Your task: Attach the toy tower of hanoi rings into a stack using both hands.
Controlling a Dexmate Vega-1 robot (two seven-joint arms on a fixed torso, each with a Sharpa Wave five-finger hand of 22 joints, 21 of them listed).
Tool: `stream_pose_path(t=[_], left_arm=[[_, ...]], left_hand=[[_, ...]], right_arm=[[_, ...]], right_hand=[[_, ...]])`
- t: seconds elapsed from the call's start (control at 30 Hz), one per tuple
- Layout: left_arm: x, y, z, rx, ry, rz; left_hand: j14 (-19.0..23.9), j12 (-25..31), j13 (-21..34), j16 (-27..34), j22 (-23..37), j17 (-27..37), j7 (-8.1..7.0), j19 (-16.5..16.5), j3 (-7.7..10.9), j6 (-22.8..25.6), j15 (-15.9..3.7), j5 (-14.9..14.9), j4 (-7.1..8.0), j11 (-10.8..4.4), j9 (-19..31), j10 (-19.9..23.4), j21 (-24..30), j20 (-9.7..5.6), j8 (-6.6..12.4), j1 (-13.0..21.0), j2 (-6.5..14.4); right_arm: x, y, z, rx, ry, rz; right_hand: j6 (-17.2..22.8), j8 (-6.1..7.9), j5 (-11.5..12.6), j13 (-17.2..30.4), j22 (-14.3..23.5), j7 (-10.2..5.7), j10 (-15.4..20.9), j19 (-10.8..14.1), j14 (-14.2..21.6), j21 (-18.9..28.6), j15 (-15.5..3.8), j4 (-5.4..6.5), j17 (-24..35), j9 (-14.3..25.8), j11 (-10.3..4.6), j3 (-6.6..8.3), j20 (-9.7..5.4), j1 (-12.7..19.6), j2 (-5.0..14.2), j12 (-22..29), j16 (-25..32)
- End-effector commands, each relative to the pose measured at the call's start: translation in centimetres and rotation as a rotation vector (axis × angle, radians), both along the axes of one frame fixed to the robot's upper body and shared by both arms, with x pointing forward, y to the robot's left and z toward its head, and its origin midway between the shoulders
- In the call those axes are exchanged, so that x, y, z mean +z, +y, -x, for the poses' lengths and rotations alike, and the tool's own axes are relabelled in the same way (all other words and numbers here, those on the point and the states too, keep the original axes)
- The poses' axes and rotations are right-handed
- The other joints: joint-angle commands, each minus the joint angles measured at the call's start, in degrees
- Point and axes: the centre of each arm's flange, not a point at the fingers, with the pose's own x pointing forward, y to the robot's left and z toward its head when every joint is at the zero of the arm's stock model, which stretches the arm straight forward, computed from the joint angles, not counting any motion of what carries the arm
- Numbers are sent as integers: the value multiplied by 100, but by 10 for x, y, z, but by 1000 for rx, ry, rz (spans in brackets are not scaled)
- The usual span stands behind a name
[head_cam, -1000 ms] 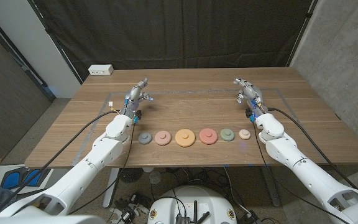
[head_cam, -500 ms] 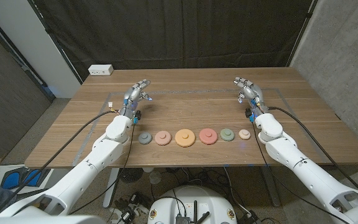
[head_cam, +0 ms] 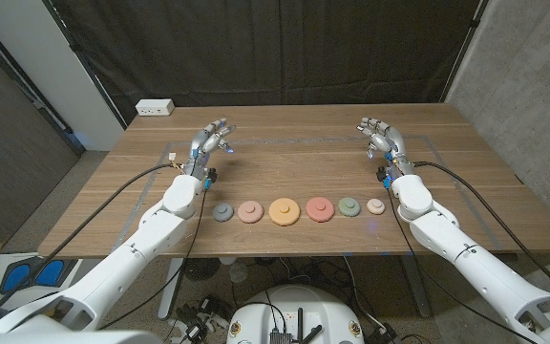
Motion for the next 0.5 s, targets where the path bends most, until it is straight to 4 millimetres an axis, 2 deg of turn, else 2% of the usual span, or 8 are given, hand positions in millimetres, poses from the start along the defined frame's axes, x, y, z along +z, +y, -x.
stream_pose_path(t=[0.03, 0.23, 0.33, 0.5], left_arm=[[7, -10, 1, 94, -13, -78], [8, -16, 0, 167, -39, -111], [8, -19, -1, 191, -63, -147], [8, -23, 0, 234, -65, -205]], left_hand=[[-3, -9, 13, 32, -6, -1, -40, -5, -40, 21, 7, 38, 32, -34, 9, 32, 60, -81, -7, 117, 0], [-2, -10, 16, 72, -48, -33, -69, -8, -104, 56, 6, 51, 52, -96, 11, 59, 82, -77, 2, 181, -28], [51, 21, 18, 143, -79, -25, -164, 23, -173, 180, 10, 45, 59, -186, 12, 161, 106, -75, 41, 196, -86], [84, 24, 20, 214, -110, 2, -184, 33, -227, 216, 11, 40, 55, -248, 13, 197, 120, -75, 42, 227, -144]], right_arm=[[6, 2, 9, -100, -58, 120], [8, -5, 10, -174, -79, 202], [5, -10, 8, -187, -81, 217], [3, -17, 10, -260, -87, 279]], right_hand=[[34, 27, 19, 35, -55, 35, 28, -90, 21, -48, -253, -2, 11, 31, -40, 66, -9, 94, -15, -24, -23], [-8, 15, 16, 108, -199, 15, -63, -207, -48, -151, -246, 8, 7, 64, 2, 115, -8, 135, -40, -68, -49], [-13, 11, 15, 130, -267, 23, -67, -246, -73, -199, -245, 12, 5, 66, -28, 127, -9, 145, -36, -69, -57], [-25, -6, 17, 170, -349, 11, -116, -268, -115, -240, -246, 14, 3, 58, -71, 154, -8, 173, -21, -88, -66]])
